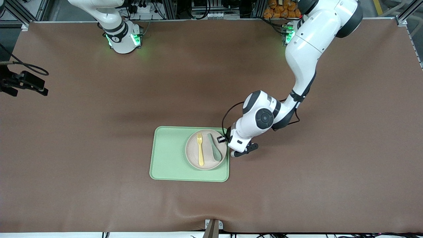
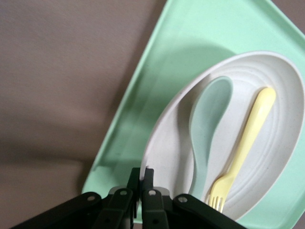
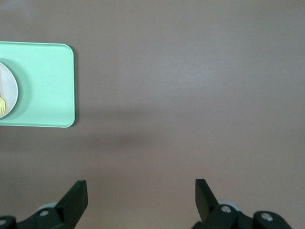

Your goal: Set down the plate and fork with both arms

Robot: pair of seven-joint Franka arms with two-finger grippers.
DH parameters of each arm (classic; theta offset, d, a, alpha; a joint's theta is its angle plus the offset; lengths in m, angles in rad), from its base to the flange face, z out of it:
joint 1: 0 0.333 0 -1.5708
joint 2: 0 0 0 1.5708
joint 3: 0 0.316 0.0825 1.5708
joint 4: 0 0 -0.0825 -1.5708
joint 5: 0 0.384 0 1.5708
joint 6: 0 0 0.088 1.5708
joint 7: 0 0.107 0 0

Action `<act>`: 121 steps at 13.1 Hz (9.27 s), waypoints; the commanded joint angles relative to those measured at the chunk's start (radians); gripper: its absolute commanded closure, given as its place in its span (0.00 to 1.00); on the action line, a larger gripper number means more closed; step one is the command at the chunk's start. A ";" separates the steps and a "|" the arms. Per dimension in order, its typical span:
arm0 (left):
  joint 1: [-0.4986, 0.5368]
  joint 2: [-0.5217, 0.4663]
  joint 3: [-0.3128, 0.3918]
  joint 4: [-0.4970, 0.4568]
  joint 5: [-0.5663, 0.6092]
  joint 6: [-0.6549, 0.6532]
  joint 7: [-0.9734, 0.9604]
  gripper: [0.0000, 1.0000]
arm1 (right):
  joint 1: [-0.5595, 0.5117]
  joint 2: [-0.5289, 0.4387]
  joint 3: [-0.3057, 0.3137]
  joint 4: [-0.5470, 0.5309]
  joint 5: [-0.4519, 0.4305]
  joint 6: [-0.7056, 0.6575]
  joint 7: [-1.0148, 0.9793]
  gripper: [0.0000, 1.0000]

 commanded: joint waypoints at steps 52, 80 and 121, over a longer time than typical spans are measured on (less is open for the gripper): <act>0.380 -0.562 0.084 0.046 0.159 -0.829 0.685 0.00 | 0.620 0.894 0.004 0.306 -0.025 0.815 0.458 0.46; 0.360 -0.878 0.349 0.046 0.153 -1.140 1.024 0.00 | 0.455 0.810 0.065 0.326 0.033 0.636 0.517 1.00; 0.343 -0.846 0.295 -0.011 0.158 -1.066 0.991 0.00 | 0.021 0.147 0.086 0.208 0.007 -0.096 0.198 0.00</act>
